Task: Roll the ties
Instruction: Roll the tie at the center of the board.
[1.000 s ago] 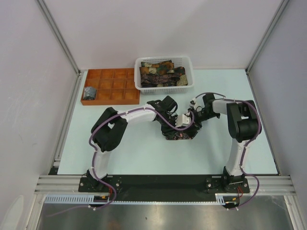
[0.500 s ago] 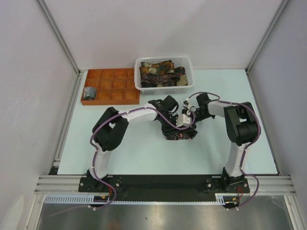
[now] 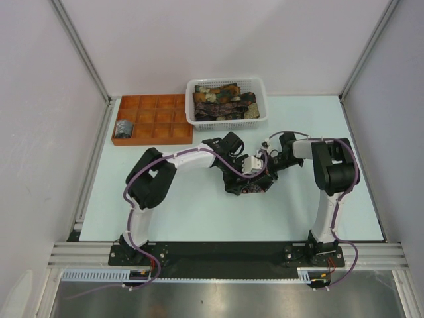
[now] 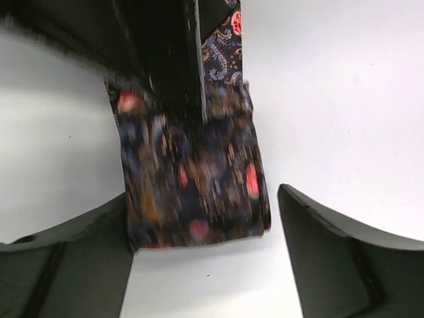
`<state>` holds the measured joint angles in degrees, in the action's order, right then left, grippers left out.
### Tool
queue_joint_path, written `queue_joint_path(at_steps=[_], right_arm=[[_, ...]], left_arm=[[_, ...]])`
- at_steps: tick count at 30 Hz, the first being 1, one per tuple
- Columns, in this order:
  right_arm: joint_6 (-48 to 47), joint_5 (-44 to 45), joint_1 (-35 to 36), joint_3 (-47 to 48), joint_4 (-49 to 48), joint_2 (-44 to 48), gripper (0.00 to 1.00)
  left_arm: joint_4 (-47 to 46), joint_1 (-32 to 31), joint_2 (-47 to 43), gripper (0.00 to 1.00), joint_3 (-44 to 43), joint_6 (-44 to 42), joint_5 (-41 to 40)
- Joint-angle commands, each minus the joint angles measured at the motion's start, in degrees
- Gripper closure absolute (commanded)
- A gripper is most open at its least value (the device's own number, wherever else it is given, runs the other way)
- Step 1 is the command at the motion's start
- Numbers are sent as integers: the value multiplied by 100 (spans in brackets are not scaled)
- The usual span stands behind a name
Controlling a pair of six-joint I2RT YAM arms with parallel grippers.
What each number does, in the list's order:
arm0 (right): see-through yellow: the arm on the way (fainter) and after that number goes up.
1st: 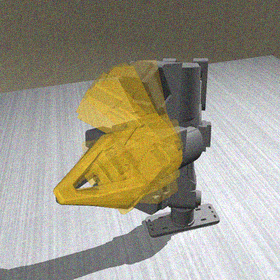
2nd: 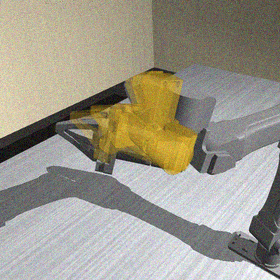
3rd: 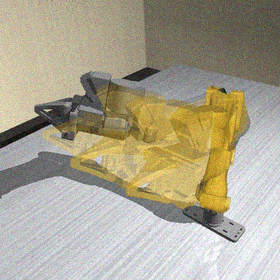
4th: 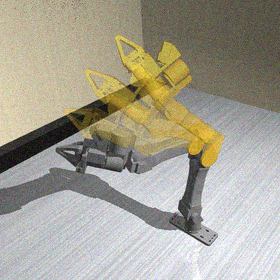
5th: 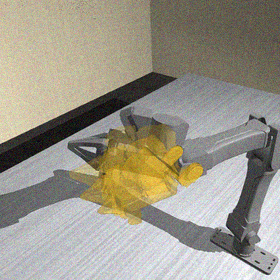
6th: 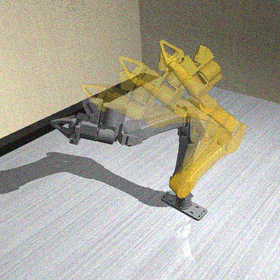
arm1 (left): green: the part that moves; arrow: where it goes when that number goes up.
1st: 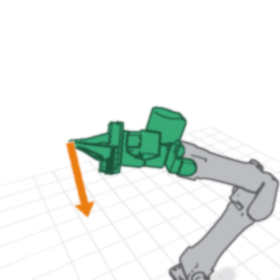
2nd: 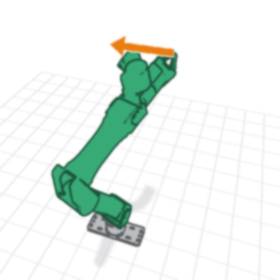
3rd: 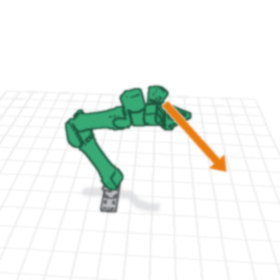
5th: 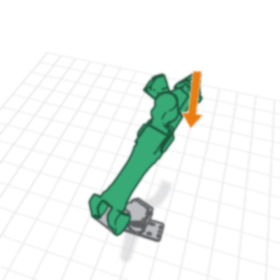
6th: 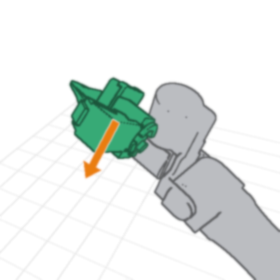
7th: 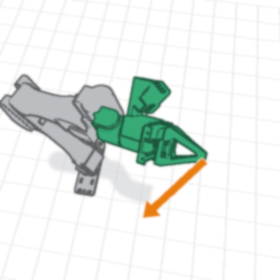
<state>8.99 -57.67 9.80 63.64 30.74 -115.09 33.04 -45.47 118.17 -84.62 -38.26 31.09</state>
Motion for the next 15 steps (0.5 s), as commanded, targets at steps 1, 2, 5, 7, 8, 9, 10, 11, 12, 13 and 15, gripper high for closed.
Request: queue_joint_path(at_steps=[1, 2, 5, 7, 8, 9, 10, 11, 12, 13, 15], right_arm=[[-416, 906, -180, -79, -7, -233, 100], [-433, 950, -198, -79, 2, -268, 100], [-442, 1100, -198, -44, 28, -304, 100], [-434, 1100, -172, -9, 37, -321, 100], [-425, 1117, -154, 8, 28, -339, 100], [-425, 1109, -137, 17, 28, -356, 100], [-425, 1100, -84, 26, 20, -356, 100], [-425, 1109, -58, 43, 11, -374, 100], [-416, 1100, -31, 52, 11, -391, 100], [-399, 1074, -5, 52, -15, -400, 100], [-346, 1065, 83, 52, -85, -409, 100]], left_arm=[[-535, 91, -470, 11, 200, 337, 371], [-613, 91, -453, 10, 200, 354, 397], [-755, 83, -339, 6, 165, 381, 398], [-807, 82, -242, 5, 95, 389, 433], [-808, 74, -163, 5, 34, 398, 468], [-834, 65, -110, 5, -2, 398, 468], [-869, 39, -75, 5, -37, 398, 477], [-869, 21, -31, 5, -98, 407, 494], [-869, 12, 56, 6, -133, 407, 520], [-869, -14, 92, 7, -169, 416, 529], [-860, -40, 153, 14, -204, 381, 530]])
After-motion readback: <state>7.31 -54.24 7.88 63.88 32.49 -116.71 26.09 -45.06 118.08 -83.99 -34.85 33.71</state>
